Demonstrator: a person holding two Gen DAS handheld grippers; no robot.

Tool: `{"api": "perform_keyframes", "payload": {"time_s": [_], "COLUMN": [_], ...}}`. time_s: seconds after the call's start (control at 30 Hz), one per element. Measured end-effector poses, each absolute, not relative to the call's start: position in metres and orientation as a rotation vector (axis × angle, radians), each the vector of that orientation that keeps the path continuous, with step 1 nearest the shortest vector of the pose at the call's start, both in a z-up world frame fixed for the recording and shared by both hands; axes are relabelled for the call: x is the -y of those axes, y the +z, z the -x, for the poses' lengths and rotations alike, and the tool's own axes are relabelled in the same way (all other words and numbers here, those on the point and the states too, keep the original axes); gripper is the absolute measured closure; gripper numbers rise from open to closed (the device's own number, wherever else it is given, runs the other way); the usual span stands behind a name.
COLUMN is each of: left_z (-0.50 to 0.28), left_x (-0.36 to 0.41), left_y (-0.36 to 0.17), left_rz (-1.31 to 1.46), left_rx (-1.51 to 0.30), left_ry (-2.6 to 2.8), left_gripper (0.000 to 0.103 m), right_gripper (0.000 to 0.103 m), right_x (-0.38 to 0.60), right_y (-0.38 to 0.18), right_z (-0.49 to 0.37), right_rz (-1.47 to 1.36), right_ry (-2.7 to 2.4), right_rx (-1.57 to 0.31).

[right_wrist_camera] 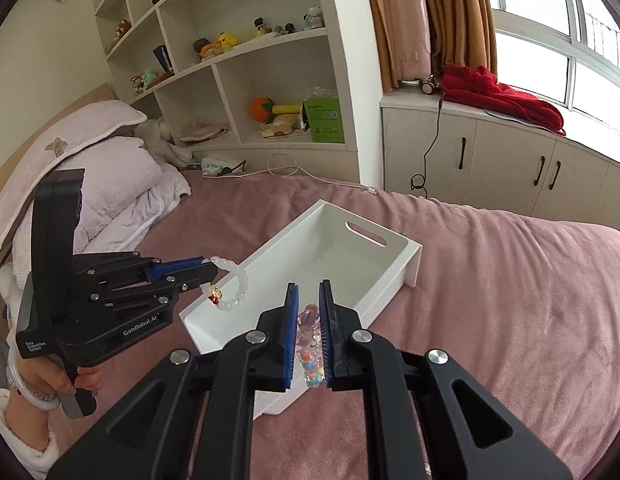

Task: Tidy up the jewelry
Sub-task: 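Carry both bracelets over the white box and open both grippers, then withdraw both open grippers toward the remaining charms on the blanket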

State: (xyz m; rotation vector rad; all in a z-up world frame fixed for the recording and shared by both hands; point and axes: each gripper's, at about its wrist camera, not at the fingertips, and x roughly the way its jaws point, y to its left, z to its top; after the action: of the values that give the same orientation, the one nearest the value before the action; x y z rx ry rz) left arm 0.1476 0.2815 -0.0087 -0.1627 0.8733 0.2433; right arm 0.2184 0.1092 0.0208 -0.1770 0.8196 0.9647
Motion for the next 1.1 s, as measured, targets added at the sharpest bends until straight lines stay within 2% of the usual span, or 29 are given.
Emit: {"api": "perform_keyframes", "payload": {"time_s": [0.37,0.77,0.87,0.97,1.1], "left_z": [-0.154,-0.158,-0.159,-0.160,-0.160], "left_x": [-0.313,-0.320,-0.322,-0.319,-0.316], "left_y": [-0.076,-0.110,-0.109,-0.104,-0.092], "left_rz": [0.277,0.314,0.312,0.295,0.279], "left_rx": [-1.005,-1.072,-1.074,-1.065,-1.045], "left_ry": [0.222,0.251,0.268,0.270,0.280], "left_gripper": [0.088,0.087,0.075,0.073,0.069], "right_gripper": [0.092,0.090,0.090,0.086,0.072], "right_x": [-0.173,-0.194,-0.193,-0.190,-0.181], "right_y": [-0.042,-0.081,-0.079,-0.074,-0.061], "right_z": [-0.238,-0.235,-0.235,-0.235,-0.233], "right_rz": [0.178,0.232,0.252,0.263,0.264], "right_ry": [0.963,0.948,0.937,0.934,0.931], "right_rx": [-0.964,-1.020,-1.006,-0.993,-0.957]}}
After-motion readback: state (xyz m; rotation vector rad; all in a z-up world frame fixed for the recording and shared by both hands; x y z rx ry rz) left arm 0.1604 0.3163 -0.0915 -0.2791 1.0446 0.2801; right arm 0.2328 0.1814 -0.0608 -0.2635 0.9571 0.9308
